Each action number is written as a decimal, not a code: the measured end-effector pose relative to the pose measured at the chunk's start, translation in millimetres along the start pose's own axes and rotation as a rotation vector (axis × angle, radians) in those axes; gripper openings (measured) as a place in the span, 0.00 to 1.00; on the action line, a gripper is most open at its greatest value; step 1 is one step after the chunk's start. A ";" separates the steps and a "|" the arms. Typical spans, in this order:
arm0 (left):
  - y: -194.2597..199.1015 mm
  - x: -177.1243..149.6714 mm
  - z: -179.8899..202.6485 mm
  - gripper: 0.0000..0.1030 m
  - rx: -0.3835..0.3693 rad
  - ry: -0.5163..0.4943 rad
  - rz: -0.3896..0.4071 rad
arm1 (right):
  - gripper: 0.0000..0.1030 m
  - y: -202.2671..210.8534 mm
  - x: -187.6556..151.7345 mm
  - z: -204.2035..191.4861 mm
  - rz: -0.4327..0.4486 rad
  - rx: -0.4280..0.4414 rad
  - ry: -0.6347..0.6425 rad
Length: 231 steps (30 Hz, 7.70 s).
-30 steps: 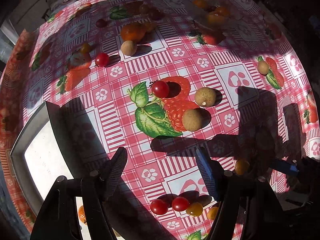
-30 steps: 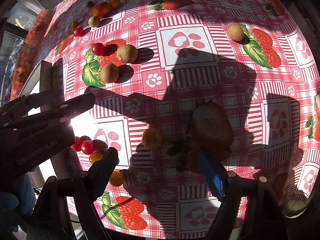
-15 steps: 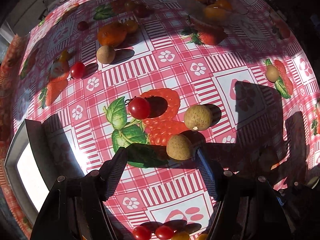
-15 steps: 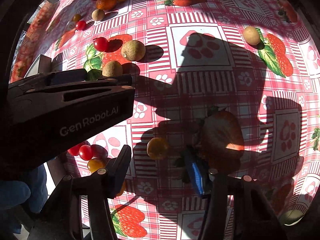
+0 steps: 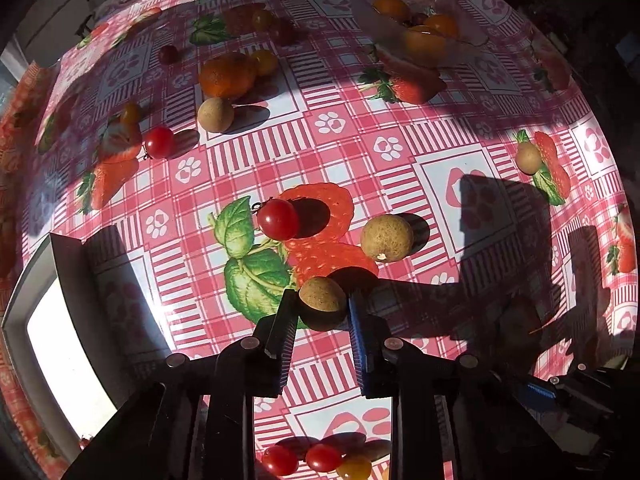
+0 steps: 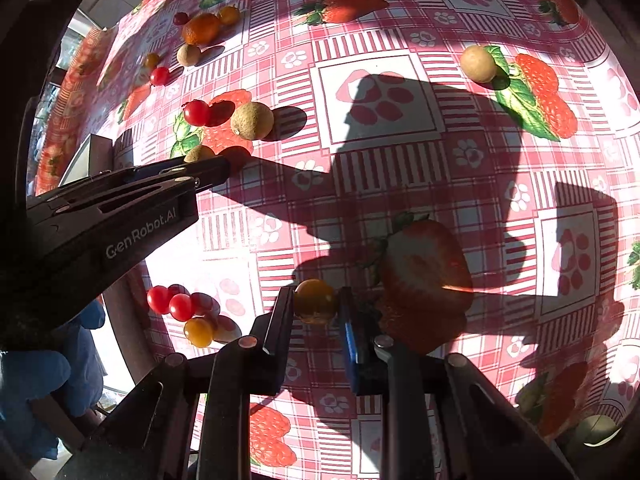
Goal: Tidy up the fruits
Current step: 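Grasp a longan with the left tool while the right tool grasps a small yellow fruit, then carry the longan and yellow fruit over the white tray and release both, then withdraw both open tools from the tray toward the remaining fruits, then grasp a cherry tomato with the left tool while the right tool grasps a yellow fruit, then carry the tomato and yellow fruit over the white tray and open both tools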
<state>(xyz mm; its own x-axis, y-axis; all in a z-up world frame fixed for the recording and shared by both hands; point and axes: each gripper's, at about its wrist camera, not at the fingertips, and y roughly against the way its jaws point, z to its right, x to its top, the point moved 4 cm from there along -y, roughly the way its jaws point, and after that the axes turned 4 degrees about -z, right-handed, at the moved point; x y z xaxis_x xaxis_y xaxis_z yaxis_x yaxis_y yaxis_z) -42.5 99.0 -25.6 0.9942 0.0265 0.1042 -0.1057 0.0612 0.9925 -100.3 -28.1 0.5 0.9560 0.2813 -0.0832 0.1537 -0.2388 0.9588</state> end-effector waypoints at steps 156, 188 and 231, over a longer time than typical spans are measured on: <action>-1.6 41.0 -23.6 0.22 0.020 0.070 0.020 | 0.27 31.3 125.9 74.3 0.100 -0.065 -0.064; 74.2 -71.2 -130.8 0.22 0.019 0.282 0.106 | 0.27 29.1 56.1 -68.7 0.038 0.060 0.144; 26.9 -145.4 -233.3 0.80 0.185 0.396 -0.015 | 0.75 -59.0 32.2 -259.0 -0.137 0.113 0.430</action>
<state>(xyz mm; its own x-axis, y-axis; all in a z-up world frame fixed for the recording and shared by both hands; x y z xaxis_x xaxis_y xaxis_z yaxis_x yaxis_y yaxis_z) -194.6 329.6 -28.9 0.9075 0.4096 0.0934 -0.0504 -0.1145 0.9921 -143.3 235.8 11.5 0.7380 0.6717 -0.0642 0.3205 -0.2653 0.9093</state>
